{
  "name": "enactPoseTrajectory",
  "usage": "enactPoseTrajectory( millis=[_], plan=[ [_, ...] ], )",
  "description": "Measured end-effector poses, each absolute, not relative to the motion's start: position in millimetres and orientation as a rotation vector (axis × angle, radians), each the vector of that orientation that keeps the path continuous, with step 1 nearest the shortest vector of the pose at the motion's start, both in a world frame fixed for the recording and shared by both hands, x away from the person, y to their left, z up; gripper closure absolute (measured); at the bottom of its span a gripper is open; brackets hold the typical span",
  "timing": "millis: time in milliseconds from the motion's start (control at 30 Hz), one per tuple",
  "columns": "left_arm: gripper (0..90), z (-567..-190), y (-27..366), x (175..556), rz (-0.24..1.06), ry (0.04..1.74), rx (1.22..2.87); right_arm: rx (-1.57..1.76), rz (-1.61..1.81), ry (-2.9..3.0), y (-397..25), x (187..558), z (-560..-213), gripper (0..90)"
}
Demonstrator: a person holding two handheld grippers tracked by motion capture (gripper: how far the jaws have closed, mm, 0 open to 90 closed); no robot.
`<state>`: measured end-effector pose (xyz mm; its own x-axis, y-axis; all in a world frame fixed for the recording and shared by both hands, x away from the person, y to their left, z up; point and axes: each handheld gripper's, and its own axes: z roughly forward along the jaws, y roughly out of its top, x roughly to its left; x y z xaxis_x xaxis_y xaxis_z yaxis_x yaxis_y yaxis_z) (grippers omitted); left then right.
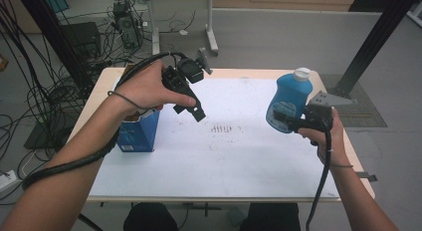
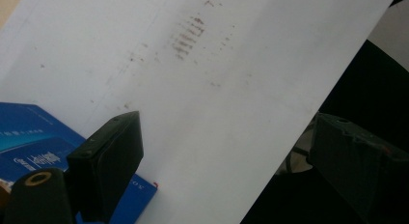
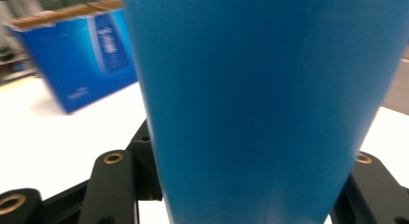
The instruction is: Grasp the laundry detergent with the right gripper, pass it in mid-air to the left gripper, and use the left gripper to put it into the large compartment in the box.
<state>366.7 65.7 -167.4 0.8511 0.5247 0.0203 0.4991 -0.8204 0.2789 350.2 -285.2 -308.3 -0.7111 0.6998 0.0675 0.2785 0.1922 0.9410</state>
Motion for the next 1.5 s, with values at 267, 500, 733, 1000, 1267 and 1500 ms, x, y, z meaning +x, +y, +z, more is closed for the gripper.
enactPoseTrajectory(
  millis=[267,500,733,1000,1267,1500],
  plan=[
    [12.4,-147,66,363,0.108,0.650,2.805,0.781,1.638,2.204,-281,350,-281,42.4],
    [12.7,-134,66,361,0.084,0.563,2.822,0.673,1.693,2.271,-275,348,-267,42.4],
    [12.7,-124,63,358,0.079,0.435,2.847,0.578,1.717,2.326,-266,348,-259,42.4],
    [12.6,-120,56,357,0.067,0.382,2.885,0.460,1.707,2.402,-253,349,-258,42.4],
    [12.6,-118,50,357,0.059,0.346,2.907,0.393,1.724,2.437,-241,348,-264,42.3],
    [12.5,-112,45,356,0.059,0.312,2.907,0.359,1.733,2.458,-231,348,-267,42.3]
  ],
)
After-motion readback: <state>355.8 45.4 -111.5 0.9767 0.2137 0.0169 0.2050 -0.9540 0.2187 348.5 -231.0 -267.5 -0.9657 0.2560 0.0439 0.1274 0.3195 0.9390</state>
